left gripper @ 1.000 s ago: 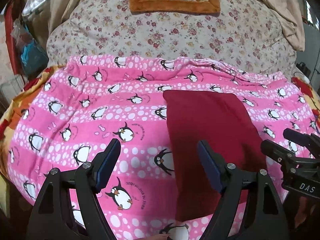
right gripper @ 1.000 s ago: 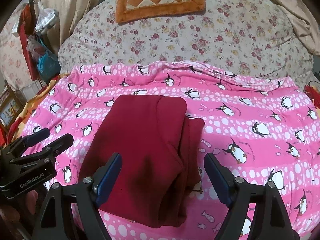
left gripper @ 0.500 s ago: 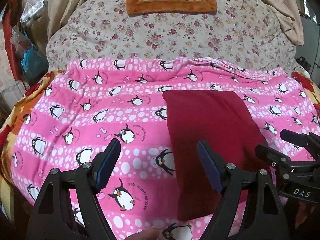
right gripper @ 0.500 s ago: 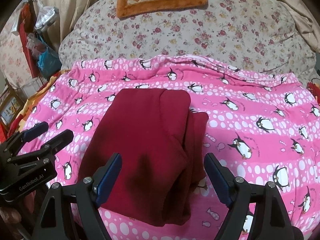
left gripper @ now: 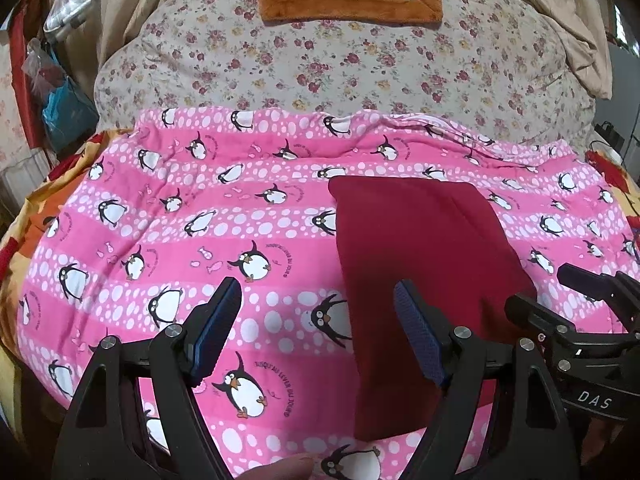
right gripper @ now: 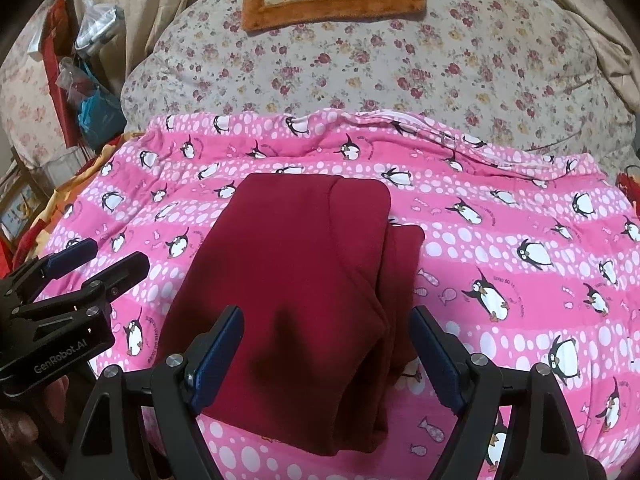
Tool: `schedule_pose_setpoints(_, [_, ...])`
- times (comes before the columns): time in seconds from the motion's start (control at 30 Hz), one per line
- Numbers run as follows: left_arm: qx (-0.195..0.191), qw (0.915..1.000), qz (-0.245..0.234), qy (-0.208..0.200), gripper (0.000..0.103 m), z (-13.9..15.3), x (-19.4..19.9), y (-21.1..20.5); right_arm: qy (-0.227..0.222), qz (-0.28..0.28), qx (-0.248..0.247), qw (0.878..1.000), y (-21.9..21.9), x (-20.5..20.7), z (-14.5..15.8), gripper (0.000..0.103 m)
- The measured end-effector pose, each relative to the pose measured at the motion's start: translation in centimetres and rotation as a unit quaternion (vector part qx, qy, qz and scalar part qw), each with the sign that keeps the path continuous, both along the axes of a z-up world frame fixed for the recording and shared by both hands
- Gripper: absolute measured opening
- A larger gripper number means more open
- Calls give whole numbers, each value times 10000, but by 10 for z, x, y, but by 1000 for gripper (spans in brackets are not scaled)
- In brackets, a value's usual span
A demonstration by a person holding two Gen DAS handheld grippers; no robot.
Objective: Fold small clothes
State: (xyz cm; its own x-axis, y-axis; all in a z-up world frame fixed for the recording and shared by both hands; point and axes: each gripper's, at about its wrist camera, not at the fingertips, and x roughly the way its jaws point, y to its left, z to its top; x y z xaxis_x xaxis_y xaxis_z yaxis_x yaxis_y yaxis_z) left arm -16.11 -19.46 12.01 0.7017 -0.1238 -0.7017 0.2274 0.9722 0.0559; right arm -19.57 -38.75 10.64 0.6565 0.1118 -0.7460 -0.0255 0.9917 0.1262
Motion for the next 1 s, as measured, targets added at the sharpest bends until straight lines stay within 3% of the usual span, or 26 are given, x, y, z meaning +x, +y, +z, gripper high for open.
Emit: schedule_pose_setpoints(1.0, [-74, 9998, 30, 204, 79, -10, 7, -2, 97, 35, 32, 9999, 6, 7, -8, 82])
